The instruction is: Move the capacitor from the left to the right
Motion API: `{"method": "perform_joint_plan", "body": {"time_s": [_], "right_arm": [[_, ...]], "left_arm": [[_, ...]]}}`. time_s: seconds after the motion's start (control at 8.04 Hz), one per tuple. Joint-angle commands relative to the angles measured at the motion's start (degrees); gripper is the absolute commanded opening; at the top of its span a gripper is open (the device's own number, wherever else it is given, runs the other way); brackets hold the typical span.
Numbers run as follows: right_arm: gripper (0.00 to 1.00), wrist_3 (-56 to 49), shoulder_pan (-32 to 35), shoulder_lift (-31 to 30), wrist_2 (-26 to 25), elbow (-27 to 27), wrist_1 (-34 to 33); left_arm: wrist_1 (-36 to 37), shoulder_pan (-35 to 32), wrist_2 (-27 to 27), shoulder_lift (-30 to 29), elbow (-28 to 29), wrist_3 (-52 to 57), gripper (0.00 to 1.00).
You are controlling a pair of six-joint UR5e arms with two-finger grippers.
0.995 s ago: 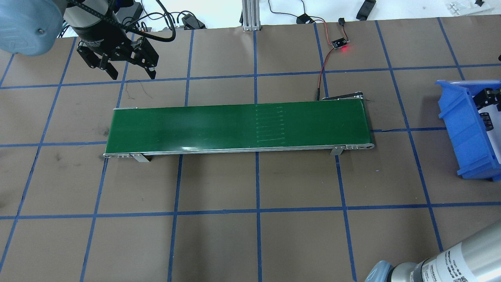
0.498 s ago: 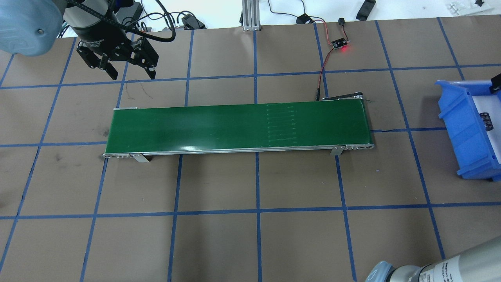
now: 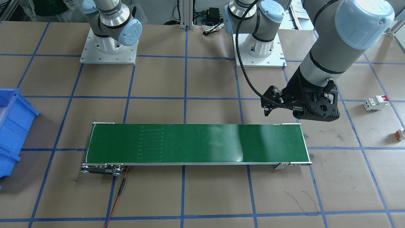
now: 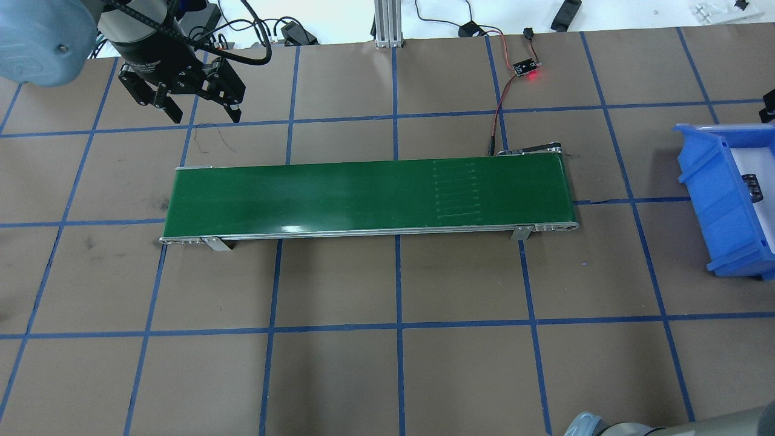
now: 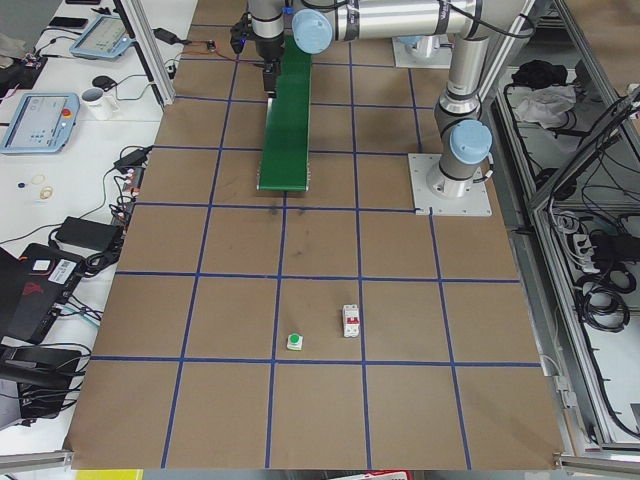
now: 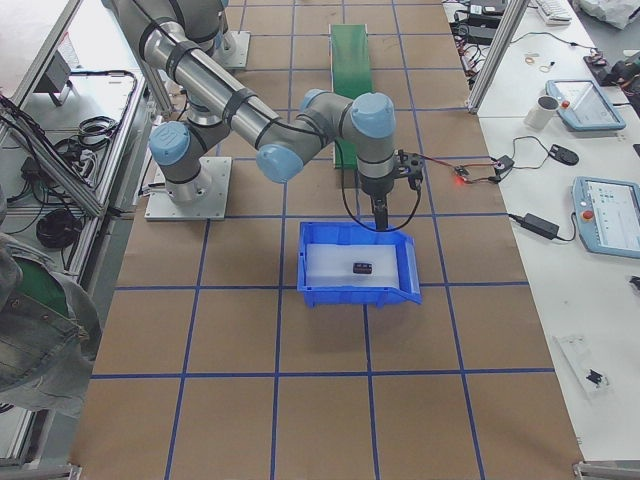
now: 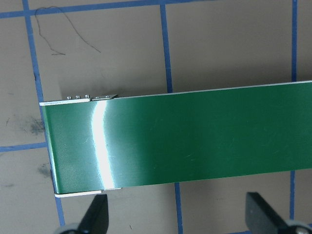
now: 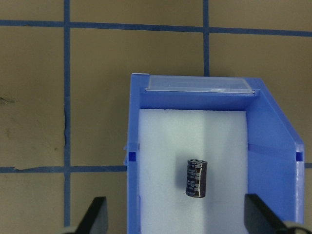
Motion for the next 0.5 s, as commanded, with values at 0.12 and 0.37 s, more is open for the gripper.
{"method": "perform_joint_plan", "body": {"time_s": [0.12, 0.37], "right_arm": [[1.00, 13.06, 11.77, -4.68, -0.98, -2.41, 9.07], [1.00, 16.76, 18.02, -5.83, -0.98, -2.50, 10.40]], "left_arm": [[0.00, 0.00, 0.00, 0.00, 0.00, 0.07, 1.00], [0.00, 0.00, 0.00, 0.00, 0.00, 0.07, 1.00]]}}
